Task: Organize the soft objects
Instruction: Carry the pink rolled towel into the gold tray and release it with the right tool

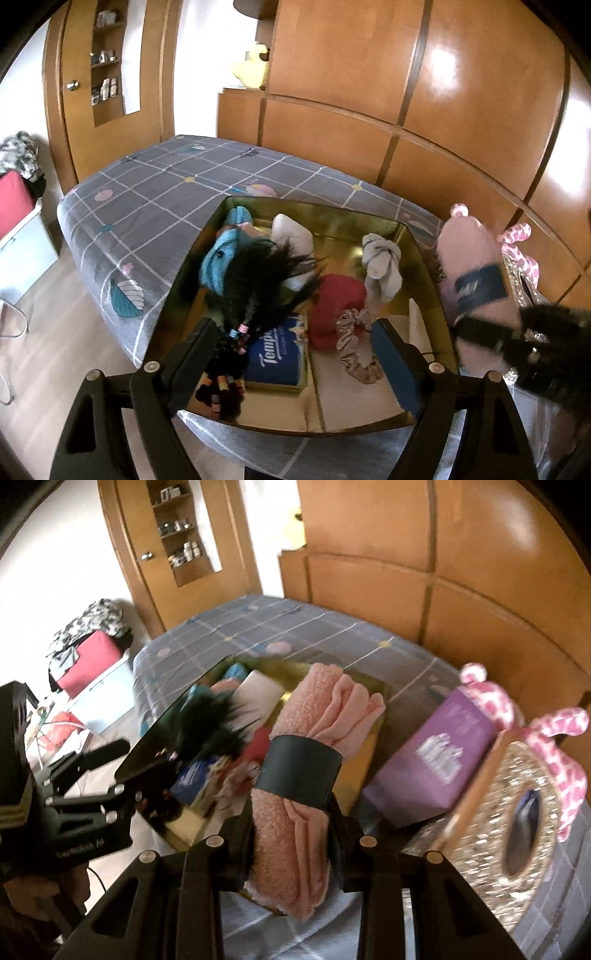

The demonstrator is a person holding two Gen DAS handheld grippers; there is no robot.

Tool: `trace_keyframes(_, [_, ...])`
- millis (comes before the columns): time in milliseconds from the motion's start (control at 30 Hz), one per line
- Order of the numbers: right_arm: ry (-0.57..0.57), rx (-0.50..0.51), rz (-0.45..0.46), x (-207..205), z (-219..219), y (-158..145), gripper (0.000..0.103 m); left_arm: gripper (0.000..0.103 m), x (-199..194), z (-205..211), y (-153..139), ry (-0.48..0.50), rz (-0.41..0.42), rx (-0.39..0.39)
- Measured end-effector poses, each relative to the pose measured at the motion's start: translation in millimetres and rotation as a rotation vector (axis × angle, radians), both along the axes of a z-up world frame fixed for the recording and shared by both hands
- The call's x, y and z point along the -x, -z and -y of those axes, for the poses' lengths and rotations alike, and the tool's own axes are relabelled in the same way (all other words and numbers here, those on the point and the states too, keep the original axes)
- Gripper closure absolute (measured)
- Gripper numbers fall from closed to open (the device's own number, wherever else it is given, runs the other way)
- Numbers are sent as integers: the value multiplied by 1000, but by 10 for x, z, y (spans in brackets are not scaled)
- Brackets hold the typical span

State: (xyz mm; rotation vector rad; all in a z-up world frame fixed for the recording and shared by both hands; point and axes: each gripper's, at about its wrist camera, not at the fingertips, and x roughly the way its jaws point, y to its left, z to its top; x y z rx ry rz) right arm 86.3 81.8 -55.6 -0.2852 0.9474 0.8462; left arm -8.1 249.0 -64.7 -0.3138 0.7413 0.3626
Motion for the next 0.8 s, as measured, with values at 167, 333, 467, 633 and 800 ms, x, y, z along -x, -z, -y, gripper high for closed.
trace_keyframes(167, [-53,36,-40,126,-214,215,71,18,96,-263,-77,-65,18,3])
trace_keyframes(333, [-62,80,-67,65,-504,405,71,18,233,-544,-127,-146,34,11])
trace_keyframes(467, [-28,163,-54,-110,-744,613,70,18,269,-597,-87,-159,24,16])
trace_keyframes(633, [7,158,-62,-218,-721,694,57,18,228,-533,-53,-129,15,7])
trace_keyframes(800, [26,106,-33,-160,-528,493,45,18,179,-453,-7,-111,2,3])
